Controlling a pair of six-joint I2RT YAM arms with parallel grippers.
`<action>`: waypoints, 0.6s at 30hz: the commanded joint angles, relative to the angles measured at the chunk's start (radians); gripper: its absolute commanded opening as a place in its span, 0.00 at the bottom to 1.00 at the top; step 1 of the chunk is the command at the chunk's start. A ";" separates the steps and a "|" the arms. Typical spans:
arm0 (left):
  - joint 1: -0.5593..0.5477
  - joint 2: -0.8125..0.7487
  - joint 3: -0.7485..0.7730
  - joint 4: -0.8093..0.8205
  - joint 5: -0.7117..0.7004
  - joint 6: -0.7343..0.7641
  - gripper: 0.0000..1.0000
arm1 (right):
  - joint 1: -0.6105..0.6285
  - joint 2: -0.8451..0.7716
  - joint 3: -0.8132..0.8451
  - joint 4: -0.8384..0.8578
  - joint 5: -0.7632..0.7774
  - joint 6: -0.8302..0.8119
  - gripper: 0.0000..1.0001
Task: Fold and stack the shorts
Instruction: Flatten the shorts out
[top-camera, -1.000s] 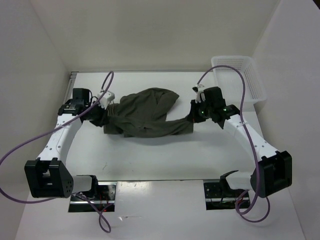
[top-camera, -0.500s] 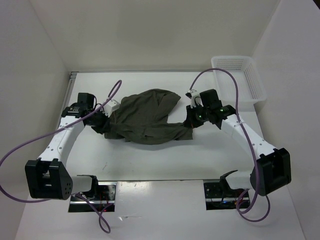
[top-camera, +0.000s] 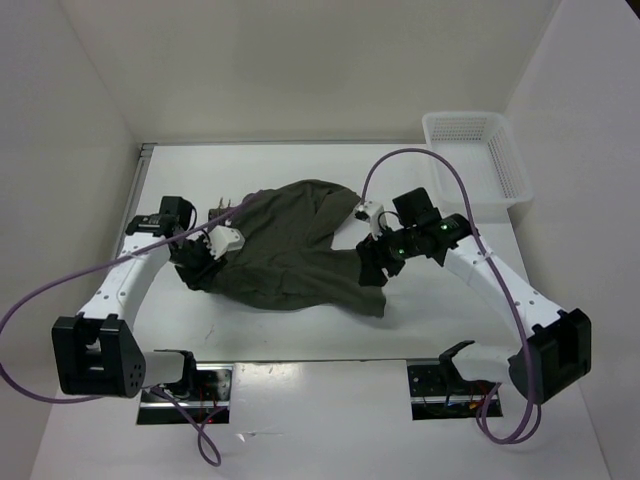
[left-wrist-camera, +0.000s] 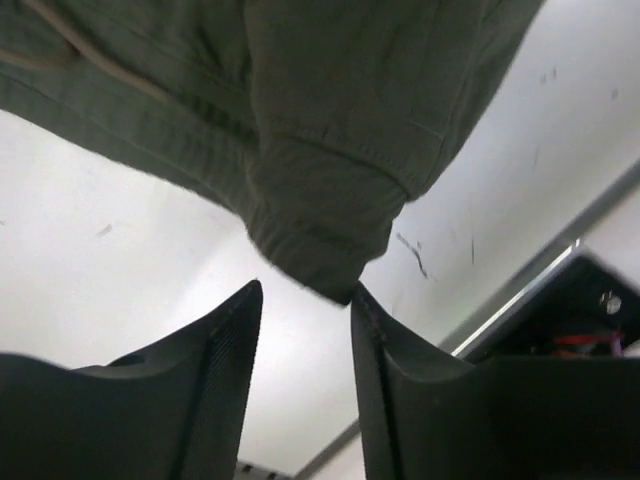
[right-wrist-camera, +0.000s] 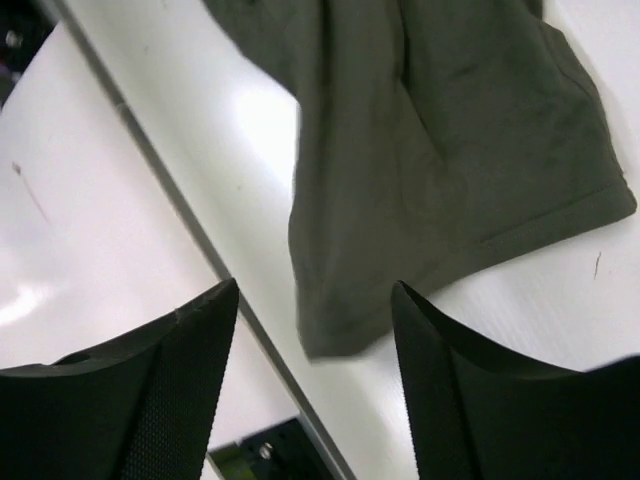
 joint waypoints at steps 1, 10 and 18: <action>-0.005 -0.017 0.028 -0.133 -0.039 0.118 0.49 | 0.028 -0.066 0.090 -0.140 -0.090 -0.143 0.69; -0.005 -0.257 -0.006 -0.181 -0.080 0.262 0.57 | 0.071 -0.019 0.076 0.072 0.161 0.022 0.73; -0.035 0.100 0.134 0.118 -0.028 -0.073 0.80 | -0.048 0.427 0.128 0.373 0.494 0.183 0.80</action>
